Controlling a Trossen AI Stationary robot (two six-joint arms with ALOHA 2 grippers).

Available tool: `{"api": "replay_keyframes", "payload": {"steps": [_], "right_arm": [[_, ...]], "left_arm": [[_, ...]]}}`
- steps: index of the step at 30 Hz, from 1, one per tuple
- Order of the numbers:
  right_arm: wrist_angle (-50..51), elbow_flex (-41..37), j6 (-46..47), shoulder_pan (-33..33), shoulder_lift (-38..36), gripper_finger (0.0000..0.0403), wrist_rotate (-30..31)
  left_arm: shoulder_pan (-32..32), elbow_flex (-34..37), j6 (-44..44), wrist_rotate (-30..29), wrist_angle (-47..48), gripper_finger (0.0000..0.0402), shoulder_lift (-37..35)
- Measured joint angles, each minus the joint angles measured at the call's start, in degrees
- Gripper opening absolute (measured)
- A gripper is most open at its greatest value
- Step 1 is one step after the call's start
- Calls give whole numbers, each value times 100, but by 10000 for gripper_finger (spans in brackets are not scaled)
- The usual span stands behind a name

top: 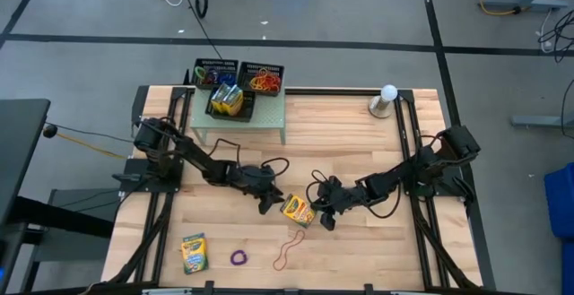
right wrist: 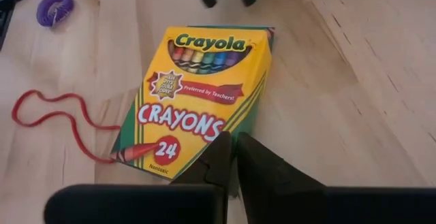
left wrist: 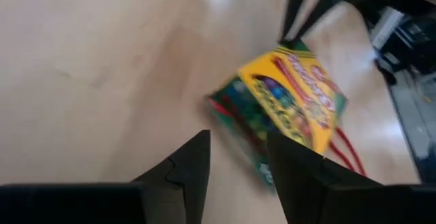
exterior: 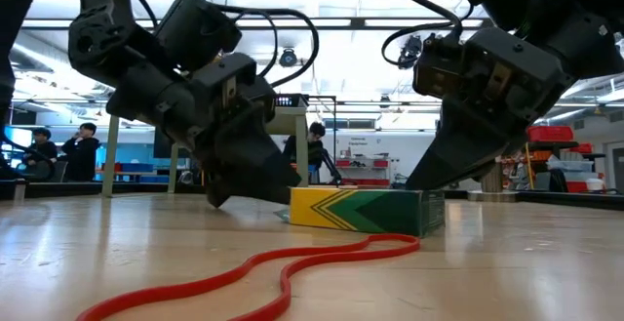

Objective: Pick & Place Office Desk Supplies
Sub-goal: Put the yellow crayon box into the bottom black bin

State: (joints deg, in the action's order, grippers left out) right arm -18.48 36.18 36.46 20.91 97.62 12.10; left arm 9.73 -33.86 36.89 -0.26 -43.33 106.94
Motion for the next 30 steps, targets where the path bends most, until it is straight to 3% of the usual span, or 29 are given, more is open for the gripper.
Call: {"api": "replay_keyframes", "payload": {"steps": [11, 17, 24, 30], "right_arm": [[11, 0, -40, 4, 0, 29, 140], [-2, -2, -122, 4, 0, 30, 195], [-6, -4, -149, 2, 0, 30, 269], [-11, -4, -159, 7, 0, 30, 282]], "left_arm": [[244, -388, 498, 46, 256, 171, -12], [271, -1231, 572, -170, 1905, 180, -12], [270, -2104, 472, -291, 3400, 153, 154], [253, -2273, 583, -171, 3605, 108, 364]]}}
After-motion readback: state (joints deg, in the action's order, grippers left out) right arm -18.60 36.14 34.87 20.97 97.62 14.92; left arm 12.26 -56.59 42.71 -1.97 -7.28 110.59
